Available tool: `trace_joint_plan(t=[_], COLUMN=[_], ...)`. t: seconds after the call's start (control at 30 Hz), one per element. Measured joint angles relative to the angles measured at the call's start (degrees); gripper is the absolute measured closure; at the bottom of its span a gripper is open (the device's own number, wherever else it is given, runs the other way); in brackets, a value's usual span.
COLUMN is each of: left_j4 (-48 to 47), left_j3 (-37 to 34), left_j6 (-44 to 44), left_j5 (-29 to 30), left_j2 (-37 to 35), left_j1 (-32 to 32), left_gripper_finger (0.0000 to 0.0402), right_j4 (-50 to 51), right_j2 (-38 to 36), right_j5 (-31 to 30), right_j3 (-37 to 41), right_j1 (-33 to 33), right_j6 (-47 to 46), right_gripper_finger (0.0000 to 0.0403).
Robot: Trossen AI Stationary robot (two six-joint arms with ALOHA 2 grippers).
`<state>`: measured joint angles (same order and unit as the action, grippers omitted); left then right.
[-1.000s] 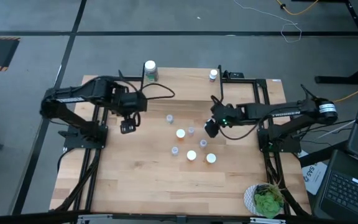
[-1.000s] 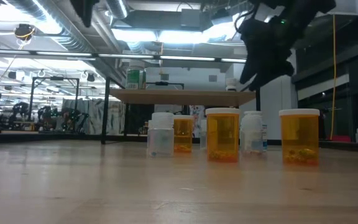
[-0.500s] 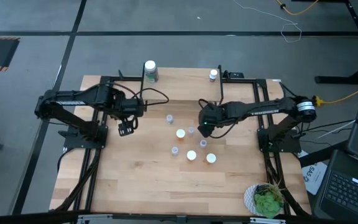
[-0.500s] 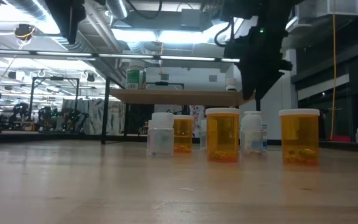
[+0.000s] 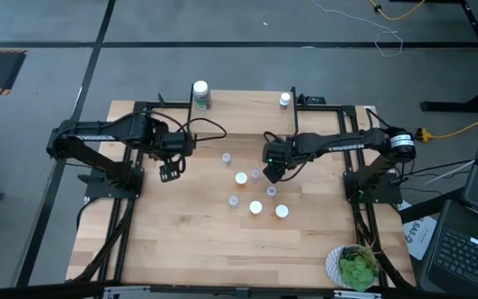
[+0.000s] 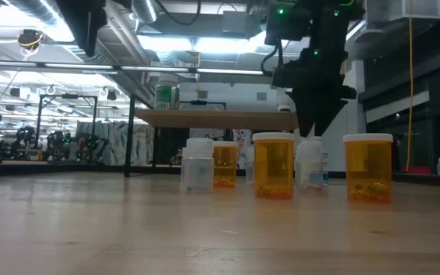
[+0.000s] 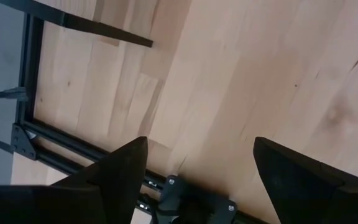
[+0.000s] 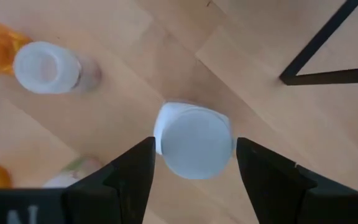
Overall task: Pick and place medicine bottles onto shelf by color
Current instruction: Put the blue pill bottle on the shelf
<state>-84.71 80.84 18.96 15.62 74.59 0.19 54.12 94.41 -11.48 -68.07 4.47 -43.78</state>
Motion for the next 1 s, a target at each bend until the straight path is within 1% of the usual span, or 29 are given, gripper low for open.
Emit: trace_joint_plan(t=[0.07,0.23,0.3,0.53,0.7,0.8,0.9,0.93,1.0], left_j4=[0.06,1.21,1.60,1.79,1.88,1.90,1.92,1.92,1.92], left_j3=[0.00,0.00,0.00,0.00,0.00,0.00,0.00,0.00,0.00], left_j6=[0.00,-0.26,-0.50,-0.50,-0.50,-0.51,-0.52,-0.53,-0.55], left_j5=[0.00,0.00,0.00,0.00,0.02,0.02,0.02,0.02,0.02], left_j2=[0.00,0.00,0.00,0.02,0.02,0.02,0.02,0.02,0.02], left_j1=[0.00,0.00,0.00,0.00,0.00,0.00,-0.01,-0.02,0.00], left_gripper_finger=[0.0113,0.0113,0.0113,0.0113,0.0113,0.0113,0.0113,0.0113,0.0113], right_j4=[-0.04,-0.13,-0.53,-0.75,-1.00,-1.15,-1.23,-1.22,-0.94], right_j2=[0.00,0.00,0.26,2.20,1.95,1.92,1.92,1.91,1.86], right_j5=[1.08,1.30,2.51,2.89,2.79,2.94,4.29,5.01,7.48], right_j3=[0.00,0.02,0.02,0.21,0.10,0.11,0.10,0.09,-0.16], right_j1=[0.43,1.21,1.35,1.32,1.32,1.32,1.32,1.32,1.32], right_j6=[0.85,2.04,2.43,4.01,4.54,5.08,6.14,6.88,8.49], right_gripper_finger=[0.0177,0.0177,0.0177,0.0177,0.0178,0.0190,0.0218,0.0228,0.0230])
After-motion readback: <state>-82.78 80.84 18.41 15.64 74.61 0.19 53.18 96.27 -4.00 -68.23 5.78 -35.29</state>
